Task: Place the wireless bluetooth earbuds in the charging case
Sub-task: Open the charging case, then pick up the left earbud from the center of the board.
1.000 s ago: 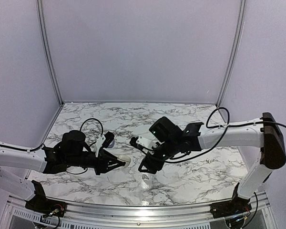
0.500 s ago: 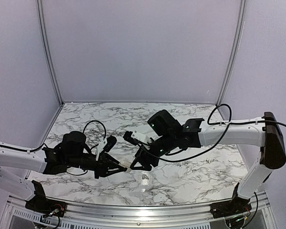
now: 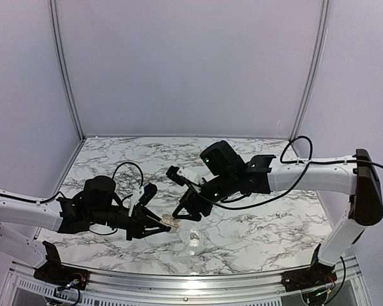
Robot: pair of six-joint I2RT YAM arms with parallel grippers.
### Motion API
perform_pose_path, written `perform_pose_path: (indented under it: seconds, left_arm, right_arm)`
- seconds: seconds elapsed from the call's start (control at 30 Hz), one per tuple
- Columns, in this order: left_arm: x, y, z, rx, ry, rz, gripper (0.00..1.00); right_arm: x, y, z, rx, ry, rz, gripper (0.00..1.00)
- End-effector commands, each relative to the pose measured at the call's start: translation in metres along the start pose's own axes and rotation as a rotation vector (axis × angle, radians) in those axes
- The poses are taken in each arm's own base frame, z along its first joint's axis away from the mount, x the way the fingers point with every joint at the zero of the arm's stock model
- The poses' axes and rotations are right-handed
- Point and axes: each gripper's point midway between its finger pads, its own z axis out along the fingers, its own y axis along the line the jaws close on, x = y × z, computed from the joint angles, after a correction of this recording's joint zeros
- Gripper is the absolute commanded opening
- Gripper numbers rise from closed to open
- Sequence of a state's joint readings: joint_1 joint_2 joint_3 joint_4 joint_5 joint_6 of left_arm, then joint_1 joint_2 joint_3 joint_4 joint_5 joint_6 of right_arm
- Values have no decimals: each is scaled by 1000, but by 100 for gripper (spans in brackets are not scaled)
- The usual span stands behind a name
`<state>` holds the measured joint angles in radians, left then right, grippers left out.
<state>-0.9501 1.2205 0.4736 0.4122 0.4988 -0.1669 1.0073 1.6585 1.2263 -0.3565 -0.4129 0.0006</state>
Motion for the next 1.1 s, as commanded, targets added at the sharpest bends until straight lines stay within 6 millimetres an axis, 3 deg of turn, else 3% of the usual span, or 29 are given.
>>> perform_pose_path:
  seconds: [0.0,0.23,0.37,0.57,0.83,1.07]
  left_arm:
    - [-12,-21,0,90,-30,56,0]
    - [-14,-18,0,72,-40,43,0]
    - [-13,-15,0,61,-44,25,0]
    - [-12,2,-4,0,-57,-14,0]
    - [-13,12,-19,-51,-97,-35,0]
    - [-16,31,-43,-157,-175,-81,0]
  right_arm:
    - [-29,-18,-18,84,-111,15,66]
    - [-26,-21,-21,104,-108,21,67]
    - [-25,-25,-32,124,-123,20,66]
    - [7,-54,-45,172,-72,116,63]
    - [68,-63,-16,171,203,193,54]
    - [84,-56,19,148,333,135,52]
